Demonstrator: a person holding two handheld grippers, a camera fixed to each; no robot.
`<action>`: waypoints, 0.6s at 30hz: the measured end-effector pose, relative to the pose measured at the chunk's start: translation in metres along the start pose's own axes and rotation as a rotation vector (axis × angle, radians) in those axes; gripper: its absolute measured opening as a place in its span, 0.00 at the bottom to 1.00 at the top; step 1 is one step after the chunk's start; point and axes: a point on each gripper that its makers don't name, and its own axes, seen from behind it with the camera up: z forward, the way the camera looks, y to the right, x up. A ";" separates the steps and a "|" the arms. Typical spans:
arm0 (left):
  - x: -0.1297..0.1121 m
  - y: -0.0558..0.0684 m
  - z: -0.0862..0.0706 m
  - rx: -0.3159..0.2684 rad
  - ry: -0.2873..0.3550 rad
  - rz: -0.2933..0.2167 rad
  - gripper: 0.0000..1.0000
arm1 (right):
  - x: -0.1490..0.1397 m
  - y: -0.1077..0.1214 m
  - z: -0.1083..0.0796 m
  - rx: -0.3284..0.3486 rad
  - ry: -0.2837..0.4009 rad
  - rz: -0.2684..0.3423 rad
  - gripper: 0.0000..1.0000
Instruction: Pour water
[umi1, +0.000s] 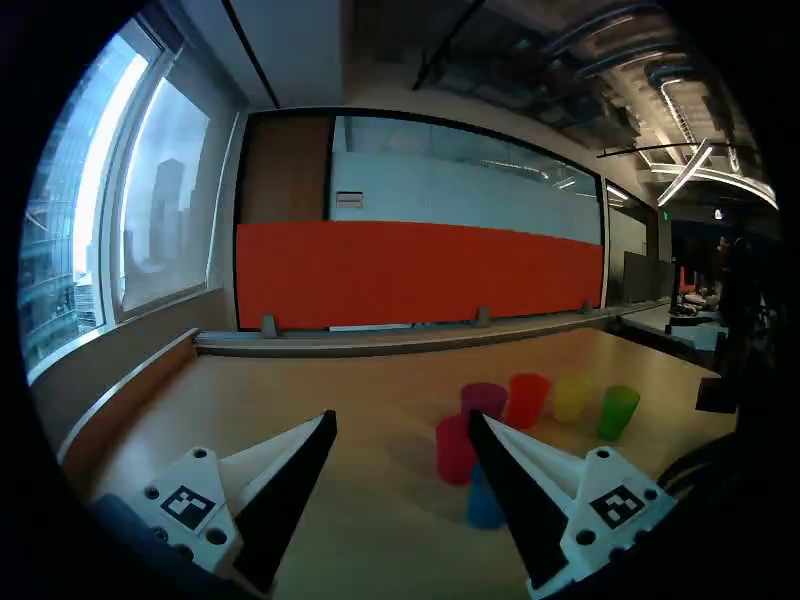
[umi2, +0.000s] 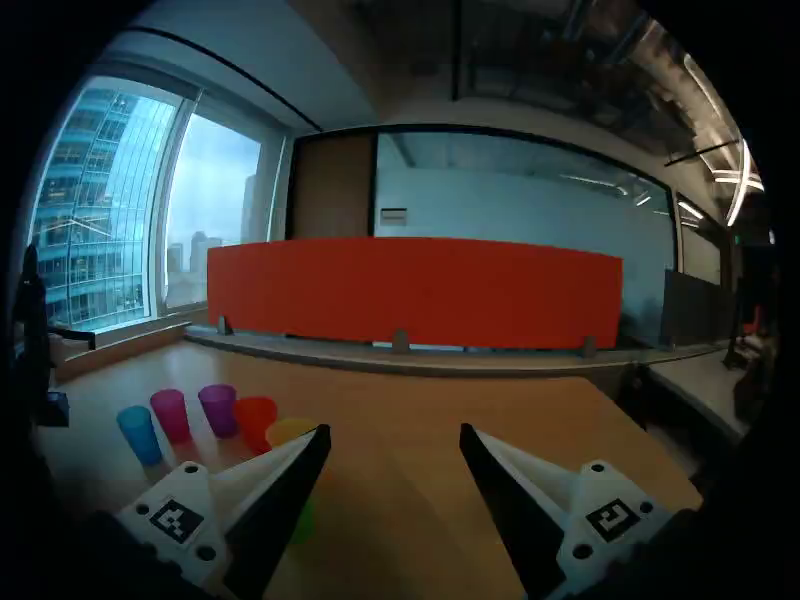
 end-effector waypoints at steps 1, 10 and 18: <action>0.002 0.000 0.000 0.003 0.006 -0.002 0.97 | 0.001 0.001 0.000 -0.008 0.009 0.002 1.00; 0.012 -0.006 0.004 0.057 0.056 -0.012 0.97 | 0.019 0.012 -0.005 -0.100 0.104 0.000 1.00; 0.018 -0.014 0.008 0.100 0.084 -0.023 0.97 | 0.030 0.019 -0.014 -0.157 0.160 0.013 1.00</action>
